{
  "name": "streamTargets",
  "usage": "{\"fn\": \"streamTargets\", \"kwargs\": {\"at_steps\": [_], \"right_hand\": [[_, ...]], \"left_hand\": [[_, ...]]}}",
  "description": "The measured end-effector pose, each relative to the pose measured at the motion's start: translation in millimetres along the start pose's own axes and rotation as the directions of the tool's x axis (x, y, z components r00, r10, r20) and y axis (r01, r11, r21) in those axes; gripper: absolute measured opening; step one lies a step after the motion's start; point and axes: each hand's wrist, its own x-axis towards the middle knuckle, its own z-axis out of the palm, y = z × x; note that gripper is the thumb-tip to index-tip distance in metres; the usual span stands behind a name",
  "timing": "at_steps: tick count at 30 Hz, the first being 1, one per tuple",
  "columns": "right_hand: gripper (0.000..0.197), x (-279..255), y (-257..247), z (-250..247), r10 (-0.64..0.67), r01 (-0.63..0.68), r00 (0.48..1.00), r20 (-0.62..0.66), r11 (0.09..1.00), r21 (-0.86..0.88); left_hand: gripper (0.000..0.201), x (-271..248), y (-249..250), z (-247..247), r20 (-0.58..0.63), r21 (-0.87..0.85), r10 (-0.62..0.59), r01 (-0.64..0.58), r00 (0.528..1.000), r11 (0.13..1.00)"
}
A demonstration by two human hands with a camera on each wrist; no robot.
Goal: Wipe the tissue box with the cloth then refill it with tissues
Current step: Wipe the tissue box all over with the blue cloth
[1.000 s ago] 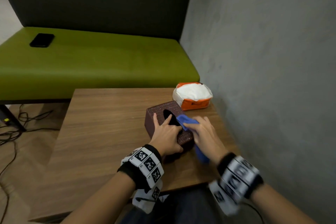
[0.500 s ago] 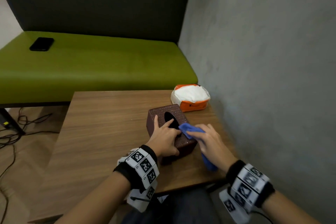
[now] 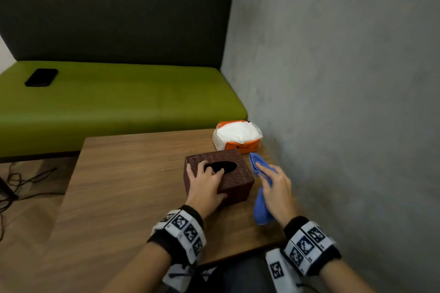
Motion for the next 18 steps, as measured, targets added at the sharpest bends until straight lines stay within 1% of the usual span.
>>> {"fn": "streamTargets", "kwargs": {"at_steps": [2, 4, 6, 7, 8, 9, 10, 12, 13, 14, 16, 18], "right_hand": [[0.028, 0, -6, -1, 0.014, -0.01, 0.997, -0.07, 0.998, 0.059], [0.028, 1, -16, -2, -0.018, 0.034, 0.989, -0.144, 0.993, 0.11], [0.026, 6, -29, -4, -0.089, 0.114, 0.978, -0.186, 0.986, 0.125], [0.025, 9, -34, -5, -0.127, 0.151, 0.974, -0.187, 0.981, 0.123], [0.025, 12, -38, -5, -0.157, 0.179, 0.972, -0.174, 0.977, 0.117], [0.026, 13, -41, -5, -0.177, 0.192, 0.975, -0.136, 0.976, 0.105], [0.026, 13, -44, -4, -0.177, 0.183, 0.981, -0.077, 0.98, 0.079], [0.029, 9, -45, 1, -0.134, 0.134, 0.99, 0.039, 0.991, 0.001], [0.029, 6, -44, 3, -0.108, 0.11, 0.992, 0.072, 0.993, -0.033], [0.03, 4, -44, 5, -0.088, 0.094, 0.992, 0.088, 0.994, -0.061], [0.03, 4, -44, 8, -0.071, 0.08, 0.993, 0.093, 0.992, -0.101], [0.032, 8, -46, 12, -0.052, 0.068, 0.994, 0.101, 0.985, -0.159]], "left_hand": [[0.071, 2, -11, -5, 0.001, -0.025, 0.036, -0.036, 0.999, 0.999], [0.07, 7, -16, -19, 0.034, -0.1, 0.06, -0.056, 0.998, 0.993], [0.063, 16, -23, -39, 0.078, -0.28, 0.117, -0.09, 0.99, 0.956], [0.056, 20, -28, -46, 0.128, -0.405, 0.166, -0.102, 0.978, 0.909], [0.048, 23, -32, -51, 0.195, -0.514, 0.22, -0.091, 0.956, 0.853], [0.042, 25, -36, -55, 0.257, -0.579, 0.257, -0.064, 0.932, 0.813], [0.039, 27, -38, -56, 0.303, -0.599, 0.274, -0.041, 0.913, 0.8], [0.035, 31, -40, -56, 0.346, -0.569, 0.282, -0.039, 0.895, 0.821], [0.033, 33, -40, -55, 0.334, -0.554, 0.289, -0.062, 0.897, 0.831], [0.032, 36, -41, -53, 0.291, -0.537, 0.293, -0.098, 0.911, 0.838], [0.035, 39, -45, -48, 0.145, -0.469, 0.288, -0.191, 0.947, 0.863], [0.039, 40, -47, -42, -0.021, -0.369, 0.269, -0.257, 0.963, 0.893]]}}
